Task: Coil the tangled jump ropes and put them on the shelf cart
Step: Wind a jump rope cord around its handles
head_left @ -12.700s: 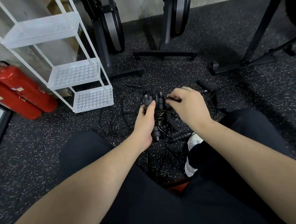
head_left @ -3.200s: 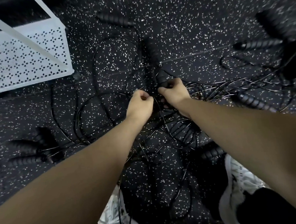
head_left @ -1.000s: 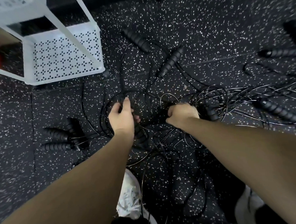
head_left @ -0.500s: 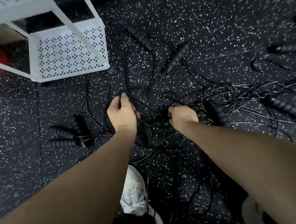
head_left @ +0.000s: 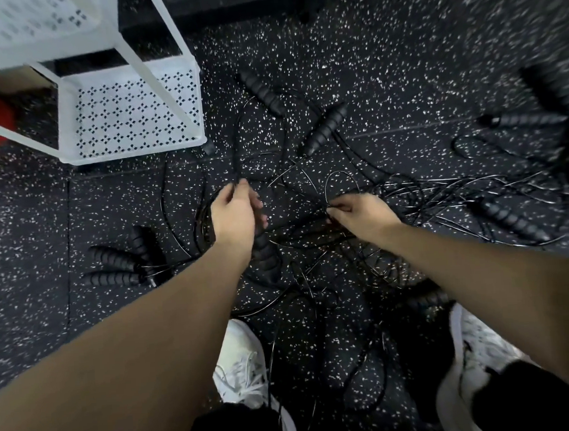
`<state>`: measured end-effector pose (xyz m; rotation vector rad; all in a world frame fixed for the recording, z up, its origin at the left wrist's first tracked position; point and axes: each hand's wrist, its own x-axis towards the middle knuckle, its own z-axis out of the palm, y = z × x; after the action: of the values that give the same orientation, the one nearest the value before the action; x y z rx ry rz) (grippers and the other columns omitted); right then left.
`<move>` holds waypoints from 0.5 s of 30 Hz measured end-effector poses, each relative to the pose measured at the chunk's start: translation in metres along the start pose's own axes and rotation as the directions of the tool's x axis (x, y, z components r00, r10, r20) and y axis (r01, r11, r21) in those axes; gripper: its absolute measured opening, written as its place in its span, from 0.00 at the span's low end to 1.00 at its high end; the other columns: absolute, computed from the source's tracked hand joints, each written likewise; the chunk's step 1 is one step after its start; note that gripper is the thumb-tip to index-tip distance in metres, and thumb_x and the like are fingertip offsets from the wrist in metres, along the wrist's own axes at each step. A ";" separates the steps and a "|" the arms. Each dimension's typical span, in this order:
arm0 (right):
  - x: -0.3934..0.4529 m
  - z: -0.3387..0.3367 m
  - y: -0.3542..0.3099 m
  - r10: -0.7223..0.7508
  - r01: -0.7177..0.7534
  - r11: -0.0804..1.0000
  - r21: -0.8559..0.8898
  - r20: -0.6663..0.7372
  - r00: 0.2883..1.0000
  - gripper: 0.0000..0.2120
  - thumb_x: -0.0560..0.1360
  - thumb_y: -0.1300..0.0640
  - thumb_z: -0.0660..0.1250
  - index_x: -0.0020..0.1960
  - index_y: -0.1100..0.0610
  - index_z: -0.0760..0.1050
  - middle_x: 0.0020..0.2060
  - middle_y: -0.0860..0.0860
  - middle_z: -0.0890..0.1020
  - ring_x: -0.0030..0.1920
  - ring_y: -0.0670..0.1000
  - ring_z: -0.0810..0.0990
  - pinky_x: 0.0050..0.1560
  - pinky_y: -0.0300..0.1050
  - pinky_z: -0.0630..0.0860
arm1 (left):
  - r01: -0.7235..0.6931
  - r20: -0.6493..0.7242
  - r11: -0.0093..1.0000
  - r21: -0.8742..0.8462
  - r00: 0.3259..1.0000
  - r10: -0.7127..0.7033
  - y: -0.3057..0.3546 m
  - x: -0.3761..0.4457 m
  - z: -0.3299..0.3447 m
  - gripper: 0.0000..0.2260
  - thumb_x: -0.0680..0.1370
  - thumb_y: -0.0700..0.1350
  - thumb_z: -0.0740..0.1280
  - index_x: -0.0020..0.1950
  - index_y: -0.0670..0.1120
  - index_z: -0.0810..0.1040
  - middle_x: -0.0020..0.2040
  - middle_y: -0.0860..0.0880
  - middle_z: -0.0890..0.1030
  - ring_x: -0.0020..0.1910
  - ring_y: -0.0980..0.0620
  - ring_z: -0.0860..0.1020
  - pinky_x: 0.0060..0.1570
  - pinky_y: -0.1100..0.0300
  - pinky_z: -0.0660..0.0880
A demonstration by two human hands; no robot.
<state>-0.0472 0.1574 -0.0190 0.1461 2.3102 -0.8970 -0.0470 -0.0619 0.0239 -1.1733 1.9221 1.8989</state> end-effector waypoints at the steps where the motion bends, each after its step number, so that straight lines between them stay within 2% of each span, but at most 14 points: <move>1: -0.005 -0.009 -0.002 0.004 -0.004 1.000 0.025 -0.004 1.000 0.16 0.82 0.48 0.65 0.67 0.51 0.78 0.56 0.47 0.84 0.23 0.35 0.74 0.24 0.28 0.68 | 0.041 0.058 0.999 0.002 0.997 -0.041 0.003 -0.006 0.001 0.12 0.85 0.43 0.63 0.42 0.43 0.76 0.33 0.47 0.78 0.24 0.50 0.73 0.28 0.58 0.71; 2: -0.010 -0.017 -0.003 0.009 -0.007 0.996 0.086 -0.017 1.000 0.14 0.82 0.49 0.67 0.64 0.52 0.80 0.54 0.48 0.84 0.27 0.35 0.77 0.30 0.30 0.74 | 0.074 0.127 0.997 0.023 0.989 -0.077 0.007 -0.011 0.002 0.10 0.84 0.42 0.64 0.45 0.43 0.77 0.36 0.46 0.79 0.25 0.51 0.73 0.28 0.59 0.72; 3: -0.016 -0.025 -0.005 0.024 -0.019 0.983 0.182 -0.023 0.999 0.10 0.81 0.51 0.68 0.60 0.53 0.81 0.51 0.49 0.85 0.33 0.38 0.80 0.39 0.36 0.81 | 0.095 0.203 0.993 0.070 0.973 -0.107 0.009 -0.017 0.002 0.08 0.84 0.42 0.64 0.47 0.42 0.79 0.38 0.45 0.81 0.25 0.51 0.74 0.27 0.60 0.72; 4: -0.022 -0.033 -0.007 0.045 -0.042 0.953 0.299 -0.003 0.999 0.06 0.81 0.53 0.69 0.55 0.55 0.81 0.47 0.50 0.86 0.37 0.45 0.82 0.46 0.44 0.84 | 0.106 0.276 0.985 0.136 0.951 -0.141 0.012 -0.024 0.003 0.07 0.84 0.43 0.65 0.50 0.42 0.80 0.41 0.44 0.83 0.25 0.51 0.75 0.27 0.61 0.73; 5: -0.030 -0.041 -0.011 0.057 -0.062 0.917 0.395 0.026 0.998 0.05 0.81 0.55 0.69 0.52 0.57 0.80 0.45 0.52 0.86 0.39 0.49 0.82 0.48 0.49 0.84 | 0.112 0.338 0.971 0.212 0.924 -0.180 0.015 -0.031 0.005 0.07 0.83 0.45 0.66 0.54 0.43 0.81 0.44 0.44 0.85 0.26 0.51 0.75 0.27 0.62 0.73; 7: -0.044 -0.058 -0.017 0.053 -0.088 0.878 0.471 0.087 0.995 0.06 0.81 0.57 0.69 0.50 0.59 0.80 0.45 0.56 0.87 0.39 0.51 0.82 0.44 0.47 0.84 | 0.116 0.413 0.940 0.321 0.876 -0.249 0.020 -0.047 0.011 0.08 0.82 0.48 0.69 0.59 0.46 0.82 0.50 0.47 0.87 0.27 0.52 0.75 0.28 0.62 0.75; 9: -0.060 -0.073 -0.022 0.033 -0.107 0.862 0.496 0.154 0.987 0.06 0.81 0.57 0.68 0.51 0.60 0.80 0.47 0.57 0.87 0.40 0.51 0.82 0.41 0.44 0.84 | 0.147 0.436 0.934 0.327 0.853 -0.287 0.023 -0.063 0.021 0.11 0.80 0.52 0.71 0.60 0.50 0.81 0.54 0.50 0.87 0.28 0.52 0.75 0.30 0.62 0.76; 13: -0.087 -0.094 -0.022 0.006 -0.128 0.845 0.519 0.229 0.973 0.04 0.81 0.58 0.68 0.53 0.58 0.79 0.48 0.56 0.88 0.40 0.50 0.85 0.41 0.43 0.83 | 0.234 0.443 0.925 0.299 0.825 -0.352 0.022 -0.091 0.040 0.22 0.74 0.64 0.74 0.62 0.53 0.81 0.55 0.54 0.86 0.28 0.54 0.75 0.34 0.58 0.78; 15: -0.096 -0.097 -0.020 -0.007 -0.107 0.855 0.508 0.218 0.976 0.02 0.81 0.57 0.69 0.50 0.55 0.80 0.49 0.56 0.87 0.39 0.50 0.84 0.43 0.43 0.82 | 0.224 0.452 0.922 0.316 0.819 -0.354 0.022 -0.107 0.049 0.24 0.72 0.64 0.76 0.61 0.50 0.82 0.53 0.53 0.86 0.28 0.55 0.76 0.34 0.58 0.78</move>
<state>-0.0296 0.2166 0.1049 0.3209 1.8110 -1.4204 -0.0086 0.0214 0.1014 -0.7447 1.5328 1.5446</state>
